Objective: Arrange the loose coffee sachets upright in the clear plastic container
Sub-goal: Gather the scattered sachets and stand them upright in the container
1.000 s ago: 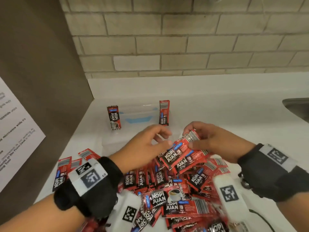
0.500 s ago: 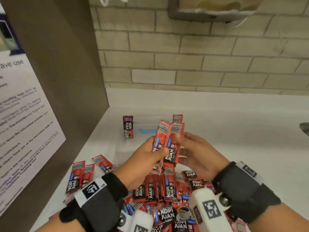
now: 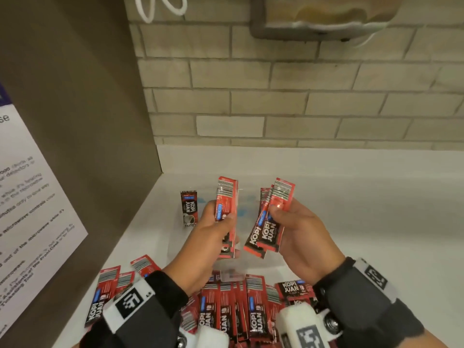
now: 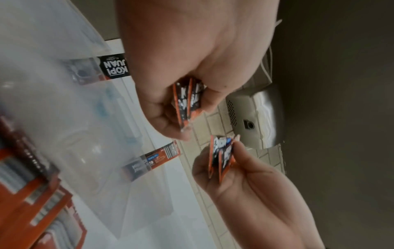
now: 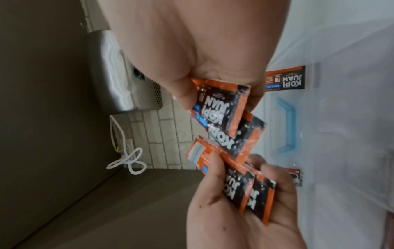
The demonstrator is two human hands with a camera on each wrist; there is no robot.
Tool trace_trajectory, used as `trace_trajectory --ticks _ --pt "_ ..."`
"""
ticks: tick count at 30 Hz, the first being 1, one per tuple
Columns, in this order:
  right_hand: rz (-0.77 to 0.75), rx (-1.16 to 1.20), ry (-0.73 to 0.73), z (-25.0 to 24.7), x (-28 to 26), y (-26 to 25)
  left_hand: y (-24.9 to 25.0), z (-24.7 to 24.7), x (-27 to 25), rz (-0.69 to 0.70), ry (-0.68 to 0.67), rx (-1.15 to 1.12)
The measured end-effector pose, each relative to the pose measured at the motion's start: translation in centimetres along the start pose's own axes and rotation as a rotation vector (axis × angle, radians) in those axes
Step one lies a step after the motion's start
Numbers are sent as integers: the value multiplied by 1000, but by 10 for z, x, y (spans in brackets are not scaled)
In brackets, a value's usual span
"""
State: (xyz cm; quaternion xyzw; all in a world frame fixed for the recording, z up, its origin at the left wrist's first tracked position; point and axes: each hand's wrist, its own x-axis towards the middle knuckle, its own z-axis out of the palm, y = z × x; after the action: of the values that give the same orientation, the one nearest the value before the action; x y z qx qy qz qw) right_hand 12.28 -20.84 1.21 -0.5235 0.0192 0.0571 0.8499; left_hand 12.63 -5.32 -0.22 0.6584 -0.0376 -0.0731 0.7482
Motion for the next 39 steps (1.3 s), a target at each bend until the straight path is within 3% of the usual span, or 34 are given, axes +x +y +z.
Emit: trace_trajectory --ticks 4,13,16,21,26,31,36,39 --pt "18 -28 -105 9 4 6 1 17 0 -56 -83 -63" --pt "-45 -149 -110 23 4 13 19 34 3 -123 -116 89" --pt "-113 -169 -96 24 6 9 22 28 7 -59 -64 234" --pt "-211 -279 -105 29 8 9 22 27 -4 111 -183 342" --pt "-179 -321 -198 28 6 5 21 23 0 151 -259 441" --pt "-336 -890 -177 29 4 -11 19 23 3 204 -140 423" --pt "-459 -983 -251 29 7 -43 19 18 8 232 -150 524" --pt "-521 -1240 -305 31 12 -50 25 21 10 246 -160 577"
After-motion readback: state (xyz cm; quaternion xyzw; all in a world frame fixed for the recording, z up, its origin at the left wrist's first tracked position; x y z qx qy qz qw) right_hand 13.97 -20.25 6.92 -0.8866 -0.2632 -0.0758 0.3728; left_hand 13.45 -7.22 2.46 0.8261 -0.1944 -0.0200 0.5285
